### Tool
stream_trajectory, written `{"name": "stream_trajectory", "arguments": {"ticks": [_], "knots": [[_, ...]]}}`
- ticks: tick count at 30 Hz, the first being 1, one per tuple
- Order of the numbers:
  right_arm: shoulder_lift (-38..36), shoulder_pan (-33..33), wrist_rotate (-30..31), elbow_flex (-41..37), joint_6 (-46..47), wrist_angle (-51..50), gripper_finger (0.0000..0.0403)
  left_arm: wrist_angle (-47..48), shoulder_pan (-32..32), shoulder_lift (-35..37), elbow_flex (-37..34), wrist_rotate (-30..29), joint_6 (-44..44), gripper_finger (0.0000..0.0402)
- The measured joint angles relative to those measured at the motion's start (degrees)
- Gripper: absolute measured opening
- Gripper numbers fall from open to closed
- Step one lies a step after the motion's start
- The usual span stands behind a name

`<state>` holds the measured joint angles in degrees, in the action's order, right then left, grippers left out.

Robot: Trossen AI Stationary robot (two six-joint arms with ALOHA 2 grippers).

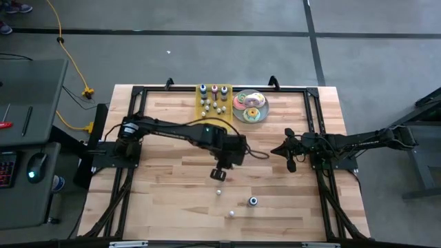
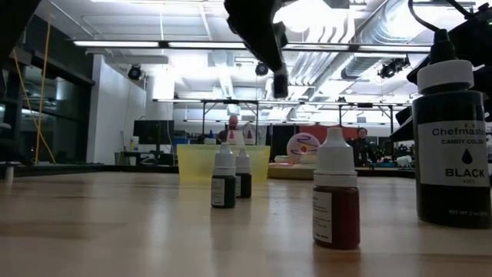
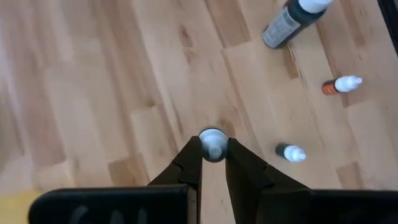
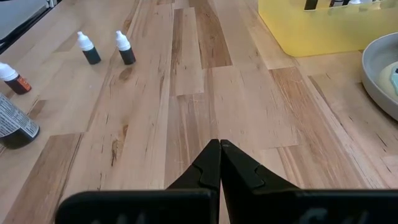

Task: Pick & Place food coloring
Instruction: Put the small brown food coloring bottle into the bin

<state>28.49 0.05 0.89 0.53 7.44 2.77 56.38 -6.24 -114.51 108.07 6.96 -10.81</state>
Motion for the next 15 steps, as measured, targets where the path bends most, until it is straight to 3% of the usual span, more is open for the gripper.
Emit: {"name": "stream_trajectory", "arguments": {"ticks": [3, 9, 15], "knots": [[0.00, 0.00, 0.00, 0.01, 0.00, 0.01, 0.0000, 0.98, 1.22, 1.50, 0.00, 0.03, 3.04, 0.0038], [0.00, 0.01, 0.00, -0.01, 0.00, -0.18, 0.0000, 4.21, 5.21, 2.67, 0.00, 0.27, 19.43, 0.0039], [0.00, 0.00, 0.00, 0.00, 0.00, -0.01, 0.0000, 8.18, 9.45, 3.49, 0.02, 0.27, 23.14, 0.0039]]}}
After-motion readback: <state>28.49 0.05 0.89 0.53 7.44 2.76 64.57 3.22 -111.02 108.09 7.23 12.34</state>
